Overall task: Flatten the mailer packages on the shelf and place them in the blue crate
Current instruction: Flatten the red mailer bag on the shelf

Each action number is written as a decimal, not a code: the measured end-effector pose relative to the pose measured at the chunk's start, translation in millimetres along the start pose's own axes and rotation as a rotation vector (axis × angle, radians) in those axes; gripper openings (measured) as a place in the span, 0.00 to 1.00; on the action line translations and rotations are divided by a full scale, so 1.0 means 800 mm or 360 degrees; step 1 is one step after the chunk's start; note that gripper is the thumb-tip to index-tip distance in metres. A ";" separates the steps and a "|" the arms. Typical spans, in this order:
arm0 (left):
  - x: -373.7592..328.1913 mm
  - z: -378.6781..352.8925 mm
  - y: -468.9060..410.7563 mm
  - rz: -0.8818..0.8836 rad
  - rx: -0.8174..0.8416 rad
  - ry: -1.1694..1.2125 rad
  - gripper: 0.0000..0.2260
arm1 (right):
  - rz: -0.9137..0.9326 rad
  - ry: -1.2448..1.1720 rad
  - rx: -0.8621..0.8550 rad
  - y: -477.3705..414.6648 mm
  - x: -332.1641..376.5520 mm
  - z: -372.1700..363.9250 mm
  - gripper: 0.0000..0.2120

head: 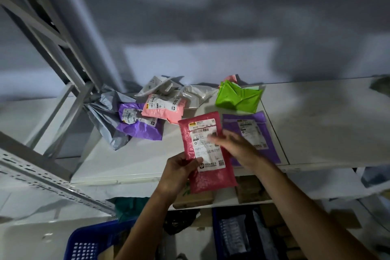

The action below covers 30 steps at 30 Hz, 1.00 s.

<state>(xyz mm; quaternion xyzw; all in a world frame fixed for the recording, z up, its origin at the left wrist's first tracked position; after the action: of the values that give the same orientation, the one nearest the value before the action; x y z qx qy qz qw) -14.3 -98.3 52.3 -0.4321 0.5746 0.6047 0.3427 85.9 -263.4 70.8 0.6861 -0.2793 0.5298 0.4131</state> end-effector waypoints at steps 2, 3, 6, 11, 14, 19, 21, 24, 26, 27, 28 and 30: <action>-0.003 0.002 -0.002 -0.0060 -0.0048 -0.0071 0.11 | -0.0019 -0.0014 -0.0013 0.003 -0.006 -0.006 0.10; -0.004 0.004 -0.002 -0.0077 -0.0057 -0.0106 0.11 | 0.0008 0.0002 -0.0040 0.004 -0.008 -0.007 0.10; -0.011 0.008 -0.002 -0.0107 -0.0048 -0.0189 0.10 | 0.0078 0.0133 -0.0077 0.005 -0.007 -0.004 0.08; -0.040 0.017 -0.003 -0.0271 -0.0203 -0.0184 0.08 | -0.0025 0.0174 0.0058 0.014 -0.017 -0.012 0.10; -0.045 0.018 -0.011 -0.0287 -0.0259 -0.0192 0.05 | -0.0076 0.0144 0.0112 0.019 -0.026 -0.013 0.13; -0.044 0.016 -0.021 -0.0289 -0.0275 -0.0180 0.06 | -0.0205 0.0182 0.0180 0.032 -0.023 -0.010 0.12; -0.046 0.015 -0.029 -0.0277 -0.0379 -0.0057 0.05 | -0.0279 0.0096 0.0183 0.038 -0.027 -0.009 0.13; -0.050 0.019 -0.040 -0.0279 -0.0610 0.0185 0.07 | -0.0344 0.0105 0.0212 0.044 -0.043 -0.012 0.15; -0.050 0.021 -0.044 -0.0278 -0.0701 0.0259 0.05 | -0.0352 0.0125 0.0202 0.046 -0.050 -0.012 0.16; -0.048 0.020 -0.045 -0.0254 -0.0731 0.0295 0.04 | -0.0352 0.0128 0.0192 0.047 -0.052 -0.012 0.17; -0.044 0.019 -0.044 -0.0220 -0.0746 0.0320 0.04 | -0.0348 0.0122 0.0182 0.047 -0.054 -0.012 0.17; -0.032 0.015 -0.043 -0.0118 -0.0645 0.0263 0.08 | -0.0333 0.0081 0.0136 0.046 -0.054 -0.011 0.15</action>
<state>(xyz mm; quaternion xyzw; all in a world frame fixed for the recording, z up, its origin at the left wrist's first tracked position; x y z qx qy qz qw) 25.5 -80.4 61.3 -0.5611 0.4511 0.6574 0.2226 39.5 -276.6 40.3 0.7147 -0.1727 0.5125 0.4435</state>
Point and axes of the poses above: each hand's wrist, its own y-axis away from the middle knuckle, its own z-axis out of the back of the hand, x = y × z, the point moved 2 cm from there along -y, towards the middle knuckle, and after that the axes turned 9 degrees about -y, right-handed, at the moved point
